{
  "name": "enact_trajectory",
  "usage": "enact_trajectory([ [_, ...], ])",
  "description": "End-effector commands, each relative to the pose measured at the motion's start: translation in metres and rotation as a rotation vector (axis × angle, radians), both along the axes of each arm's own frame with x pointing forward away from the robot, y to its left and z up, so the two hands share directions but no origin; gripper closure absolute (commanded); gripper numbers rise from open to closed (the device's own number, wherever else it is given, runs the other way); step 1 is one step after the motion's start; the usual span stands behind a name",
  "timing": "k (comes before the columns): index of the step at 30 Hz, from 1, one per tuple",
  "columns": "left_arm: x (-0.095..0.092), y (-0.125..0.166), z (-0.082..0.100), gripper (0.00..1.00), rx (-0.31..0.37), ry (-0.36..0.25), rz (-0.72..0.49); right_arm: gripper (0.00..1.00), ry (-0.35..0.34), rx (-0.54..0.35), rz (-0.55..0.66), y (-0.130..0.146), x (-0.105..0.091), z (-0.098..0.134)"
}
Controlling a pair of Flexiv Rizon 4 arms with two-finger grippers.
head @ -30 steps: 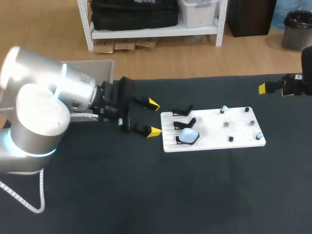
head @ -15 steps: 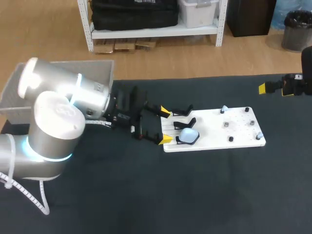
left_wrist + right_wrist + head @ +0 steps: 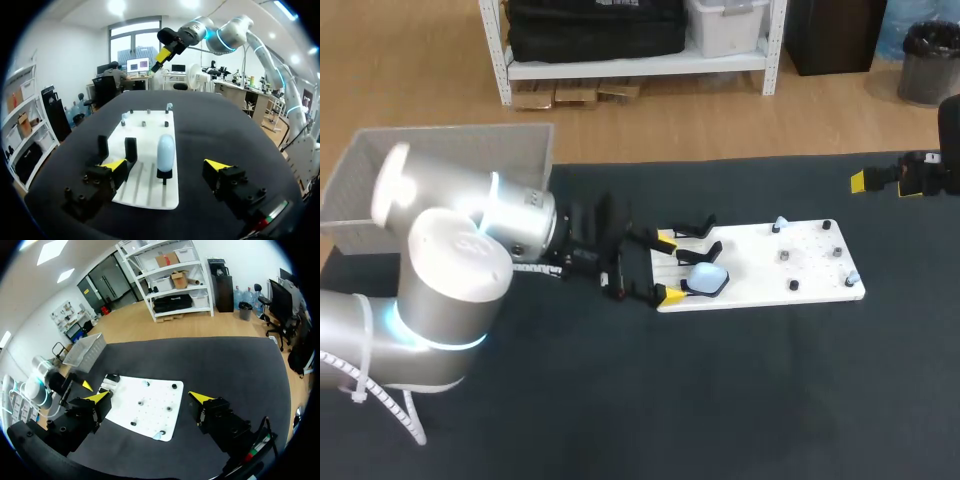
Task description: Pick up each earbud case from the left stands, insert the matching earbuds, close the lid, and place the case in the box.
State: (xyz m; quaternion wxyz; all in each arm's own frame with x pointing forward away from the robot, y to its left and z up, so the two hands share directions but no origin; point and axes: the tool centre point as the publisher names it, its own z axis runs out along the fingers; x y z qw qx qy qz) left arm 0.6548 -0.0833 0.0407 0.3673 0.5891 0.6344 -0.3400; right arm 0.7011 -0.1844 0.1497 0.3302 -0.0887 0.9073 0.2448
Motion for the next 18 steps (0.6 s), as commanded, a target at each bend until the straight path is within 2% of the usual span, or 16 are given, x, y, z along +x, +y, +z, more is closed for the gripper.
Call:
enact_trajectory([
  [1, 0.0, -0.003, -0.007, 0.09, -0.017, 0.001, 0.01, 0.0, 0.0, -0.001, 0.0, 0.0, 0.0, 0.0],
  [8, 0.005, -0.009, -0.013, 0.2, -0.031, 0.005, 0.019, 0.0, 0.0, -0.001, 0.0, 0.0, 0.0, 0.0],
  [13, 0.008, -0.014, -0.015, 0.11, -0.037, 0.008, 0.021, 0.0, 0.0, -0.001, 0.0, 0.0, 0.0, 0.0],
  [18, 0.013, -0.02, -0.018, 0.15, -0.041, 0.012, 0.02, 0.0, 0.0, -0.001, 0.0, 0.0, 0.0, 0.0],
])
